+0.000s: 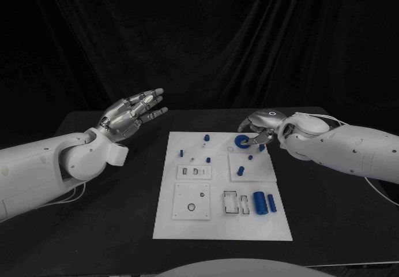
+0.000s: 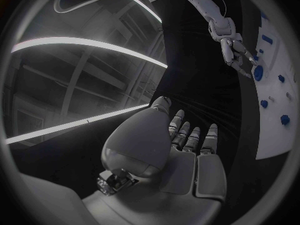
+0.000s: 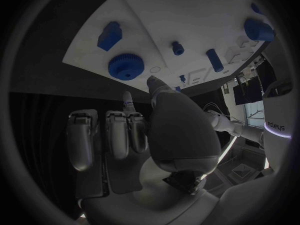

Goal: Assemble the parts on the task board

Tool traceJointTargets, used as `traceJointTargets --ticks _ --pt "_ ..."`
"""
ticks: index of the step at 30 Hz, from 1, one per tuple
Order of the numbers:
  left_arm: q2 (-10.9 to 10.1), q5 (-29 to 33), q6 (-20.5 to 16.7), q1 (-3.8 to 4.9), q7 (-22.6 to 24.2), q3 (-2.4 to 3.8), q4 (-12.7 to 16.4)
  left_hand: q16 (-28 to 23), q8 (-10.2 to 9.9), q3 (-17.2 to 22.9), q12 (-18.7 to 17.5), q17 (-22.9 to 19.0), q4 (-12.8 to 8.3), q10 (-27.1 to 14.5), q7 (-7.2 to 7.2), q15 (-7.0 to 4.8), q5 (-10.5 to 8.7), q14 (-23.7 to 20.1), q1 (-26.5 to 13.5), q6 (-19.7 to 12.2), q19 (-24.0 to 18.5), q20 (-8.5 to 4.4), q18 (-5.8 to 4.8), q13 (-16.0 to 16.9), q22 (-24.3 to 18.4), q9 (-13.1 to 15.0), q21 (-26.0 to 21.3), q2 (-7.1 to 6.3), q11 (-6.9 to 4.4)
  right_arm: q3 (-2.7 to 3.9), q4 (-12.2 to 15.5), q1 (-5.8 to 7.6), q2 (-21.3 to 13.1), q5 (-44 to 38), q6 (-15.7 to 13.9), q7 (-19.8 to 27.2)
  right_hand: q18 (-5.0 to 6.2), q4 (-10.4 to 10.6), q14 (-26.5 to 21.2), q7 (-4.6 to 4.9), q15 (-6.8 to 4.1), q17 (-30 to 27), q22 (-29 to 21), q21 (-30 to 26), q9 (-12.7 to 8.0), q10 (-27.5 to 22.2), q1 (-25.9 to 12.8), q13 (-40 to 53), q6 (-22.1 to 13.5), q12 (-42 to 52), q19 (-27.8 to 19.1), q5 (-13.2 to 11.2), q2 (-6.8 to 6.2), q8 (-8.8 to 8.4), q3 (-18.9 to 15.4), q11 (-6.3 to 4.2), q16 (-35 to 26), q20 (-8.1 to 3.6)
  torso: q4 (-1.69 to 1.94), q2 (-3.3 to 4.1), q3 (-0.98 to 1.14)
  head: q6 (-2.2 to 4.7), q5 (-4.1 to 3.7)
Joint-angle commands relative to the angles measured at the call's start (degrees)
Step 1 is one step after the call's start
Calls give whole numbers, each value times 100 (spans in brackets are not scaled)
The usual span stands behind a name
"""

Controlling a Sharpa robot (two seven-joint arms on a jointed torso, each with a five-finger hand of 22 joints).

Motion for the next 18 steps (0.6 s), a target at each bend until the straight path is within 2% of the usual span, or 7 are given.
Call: traceJointTargets --ticks 1,5,8,10,12,15,18 --pt "1 15 90 -11 41 7 24 5 14 38 26 6 -2 0 0 -27 37 4 57 30 -16 18 60 4 -7 5 -16 -17 50 2 -36 -19 16 -49 270 -273 -42 -9 606 33 40 1507 1507 37 -10 596 62 1507 -6 14 587 73 22 -18 32 38 14 38 -6 -7 -2 36 4" --pt "5 15 96 -17 35 7 13 5 14 38 26 6 -2 0 0 -27 37 4 57 30 -16 18 60 4 -7 5 -16 -17 50 2 -77 -28 33 -49 347 -322 -42 2 606 72 60 1507 1507 37 -14 596 47 1507 45 14 587 99 29 7 20 66 14 50 -5 -10 0 39 14" --pt "7 15 97 -21 33 7 8 5 14 38 26 6 -2 0 0 -27 37 4 57 30 -16 18 60 4 -7 5 -16 -17 50 2 -104 -34 39 -49 383 -352 -42 28 606 122 103 1507 1507 37 -33 596 -22 1507 128 14 587 -136 6 38 -31 114 14 88 -5 -7 -2 54 15" --pt "7 15 88 -22 42 7 8 8 1 45 22 7 -6 -7 3 -20 36 5 59 -3 -17 19 59 2 -8 0 -17 -22 52 2 -125 -37 44 -49 408 -371 -42 32 606 130 109 1507 1507 37 -34 596 -34 1507 154 14 587 -158 7 49 -36 123 14 94 -2 -5 -2 -20 20" --pt "7 15 81 -23 51 7 8 8 -42 59 14 7 -15 -24 -24 -3 34 5 60 -101 -18 20 59 -2 -8 -16 -18 -33 25 2 -144 -38 51 -49 429 -383 -42 32 606 140 116 1507 1507 37 -35 596 -38 1507 178 14 587 -165 12 59 -35 131 14 100 -4 -3 -2 -20 20" --pt "7 15 62 -25 75 7 8 11 -182 104 18 7 -23 -50 -211 20 29 4 31 -429 -19 18 59 -4 -9 -54 -20 -59 -22 2 -181 -42 66 -49 466 -405 -42 29 606 155 132 1507 1507 37 -39 596 -44 1507 238 14 587 -151 34 81 -29 150 14 114 -5 -3 1 -36 12" --pt "7 15 52 -26 86 7 5 14 -334 140 -10 7 -17 -108 -585 77 12 2 -40 -765 -24 21 57 -14 -12 -87 -25 -83 52 2 -203 -48 77 -49 471 -420 -42 36 606 163 140 1507 1507 37 -45 596 -65 1507 258 14 587 -151 47 85 -30 160 14 122 -7 -6 1 -77 19"
